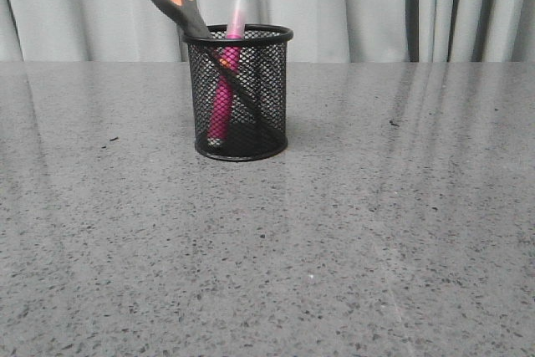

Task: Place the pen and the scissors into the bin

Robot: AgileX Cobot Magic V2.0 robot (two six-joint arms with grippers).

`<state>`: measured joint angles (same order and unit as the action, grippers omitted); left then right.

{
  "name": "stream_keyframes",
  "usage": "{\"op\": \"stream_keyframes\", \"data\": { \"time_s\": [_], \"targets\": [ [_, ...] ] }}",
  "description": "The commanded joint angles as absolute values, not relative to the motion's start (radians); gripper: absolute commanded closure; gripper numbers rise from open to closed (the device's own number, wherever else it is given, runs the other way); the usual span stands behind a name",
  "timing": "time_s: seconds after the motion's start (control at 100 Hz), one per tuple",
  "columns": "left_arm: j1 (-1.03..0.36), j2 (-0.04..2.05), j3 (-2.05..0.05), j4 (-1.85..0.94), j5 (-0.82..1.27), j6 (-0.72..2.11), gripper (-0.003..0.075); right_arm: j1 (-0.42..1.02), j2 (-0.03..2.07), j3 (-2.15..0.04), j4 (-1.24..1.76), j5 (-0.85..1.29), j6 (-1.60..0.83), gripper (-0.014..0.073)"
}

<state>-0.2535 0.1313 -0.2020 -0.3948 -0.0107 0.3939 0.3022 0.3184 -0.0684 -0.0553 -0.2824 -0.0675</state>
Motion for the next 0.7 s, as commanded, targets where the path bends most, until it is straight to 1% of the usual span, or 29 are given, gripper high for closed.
{"op": "stream_keyframes", "data": {
  "time_s": [0.0,0.69],
  "targets": [
    [-0.252,0.138,-0.225,-0.407,-0.061,0.391,0.074,0.296,0.313,-0.09,-0.049,-0.354,-0.078,0.0656],
    [-0.252,0.138,-0.225,-0.407,-0.053,0.391,0.074,0.296,0.313,-0.09,-0.049,-0.35,-0.078,0.0657]
  ]
}}
